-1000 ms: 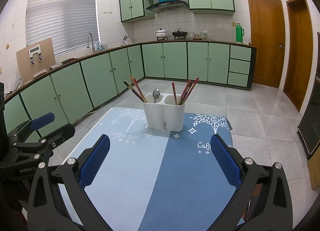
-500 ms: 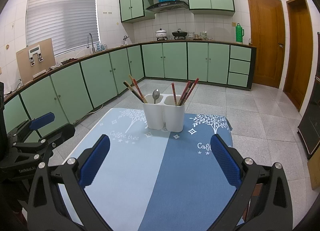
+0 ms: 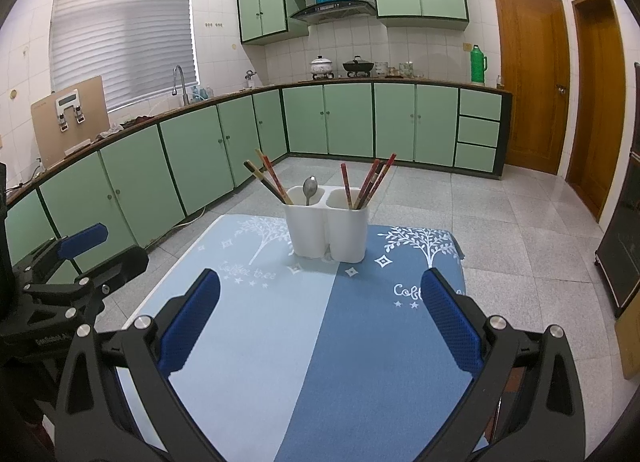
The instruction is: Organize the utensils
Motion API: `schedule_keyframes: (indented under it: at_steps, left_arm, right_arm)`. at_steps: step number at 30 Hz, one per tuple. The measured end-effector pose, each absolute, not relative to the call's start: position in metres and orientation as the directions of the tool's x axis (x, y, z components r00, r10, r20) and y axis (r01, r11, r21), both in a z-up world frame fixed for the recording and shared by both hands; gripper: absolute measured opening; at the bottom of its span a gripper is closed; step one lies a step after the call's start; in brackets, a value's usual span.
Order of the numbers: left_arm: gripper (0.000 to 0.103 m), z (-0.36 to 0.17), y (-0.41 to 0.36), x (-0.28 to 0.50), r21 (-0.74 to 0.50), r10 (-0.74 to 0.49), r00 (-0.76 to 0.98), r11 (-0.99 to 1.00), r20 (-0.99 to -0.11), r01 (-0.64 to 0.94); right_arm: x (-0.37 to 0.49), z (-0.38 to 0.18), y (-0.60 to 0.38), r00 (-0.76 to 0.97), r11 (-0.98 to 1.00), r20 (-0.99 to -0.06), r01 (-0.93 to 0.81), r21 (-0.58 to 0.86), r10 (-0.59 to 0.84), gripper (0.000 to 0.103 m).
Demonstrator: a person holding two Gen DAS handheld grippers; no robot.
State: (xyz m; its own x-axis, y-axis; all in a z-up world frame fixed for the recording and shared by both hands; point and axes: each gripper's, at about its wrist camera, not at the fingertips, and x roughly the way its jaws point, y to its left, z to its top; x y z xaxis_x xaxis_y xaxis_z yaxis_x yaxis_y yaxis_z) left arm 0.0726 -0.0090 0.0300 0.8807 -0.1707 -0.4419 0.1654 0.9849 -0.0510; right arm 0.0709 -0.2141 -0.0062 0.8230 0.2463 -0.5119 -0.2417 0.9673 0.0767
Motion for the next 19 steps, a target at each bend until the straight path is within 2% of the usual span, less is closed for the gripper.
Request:
schedule_keyframes:
  at_steps: [19]
  left_arm:
    - [0.097,0.0263,-0.0115,0.0754,-0.053,-0.168,0.874,0.985,-0.456,0.161]
  right_arm:
    - [0.0772,-0.0125,-0.2176,0.820,0.970,-0.520,-0.230,0.083,0.239,0.097]
